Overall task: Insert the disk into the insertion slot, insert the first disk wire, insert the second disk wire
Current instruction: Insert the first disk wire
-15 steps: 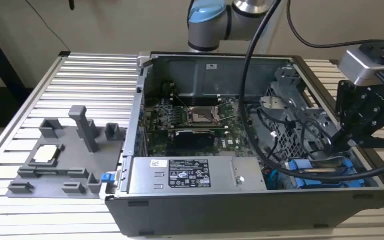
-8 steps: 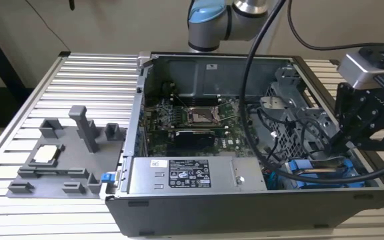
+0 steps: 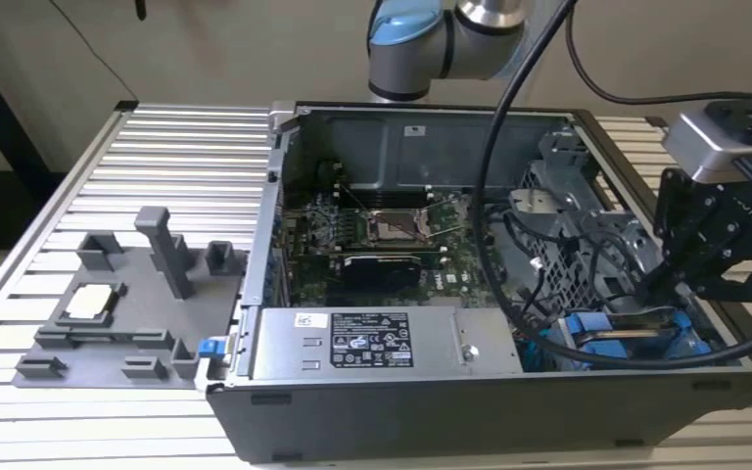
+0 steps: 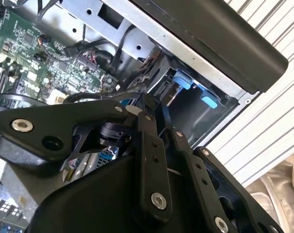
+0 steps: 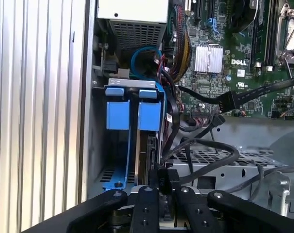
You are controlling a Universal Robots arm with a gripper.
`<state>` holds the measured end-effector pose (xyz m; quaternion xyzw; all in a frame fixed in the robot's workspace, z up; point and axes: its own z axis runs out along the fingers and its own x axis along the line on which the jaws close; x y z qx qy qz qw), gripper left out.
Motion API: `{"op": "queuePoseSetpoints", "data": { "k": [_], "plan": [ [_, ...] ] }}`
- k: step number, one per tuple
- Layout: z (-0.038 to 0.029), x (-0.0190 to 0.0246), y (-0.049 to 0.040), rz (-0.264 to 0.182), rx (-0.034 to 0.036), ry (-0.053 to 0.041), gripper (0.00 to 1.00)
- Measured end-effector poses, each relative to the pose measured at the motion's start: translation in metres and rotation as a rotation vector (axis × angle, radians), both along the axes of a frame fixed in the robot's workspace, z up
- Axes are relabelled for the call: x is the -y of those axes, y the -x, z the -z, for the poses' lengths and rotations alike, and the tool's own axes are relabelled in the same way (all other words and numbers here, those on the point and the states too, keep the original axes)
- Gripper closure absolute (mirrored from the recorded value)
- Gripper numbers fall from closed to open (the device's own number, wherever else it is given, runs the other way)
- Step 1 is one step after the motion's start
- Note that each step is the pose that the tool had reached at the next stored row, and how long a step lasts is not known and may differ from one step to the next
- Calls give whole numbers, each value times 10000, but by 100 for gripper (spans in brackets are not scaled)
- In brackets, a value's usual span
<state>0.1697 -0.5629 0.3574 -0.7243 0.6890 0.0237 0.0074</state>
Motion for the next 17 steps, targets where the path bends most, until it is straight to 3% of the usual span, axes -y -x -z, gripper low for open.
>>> {"op": "queuePoseSetpoints", "data": {
  "k": [7,17],
  "plan": [
    [35,43,-64,12,-147,-3,81],
    [76,60,-69,180,-225,-4,81]
  ]
}}
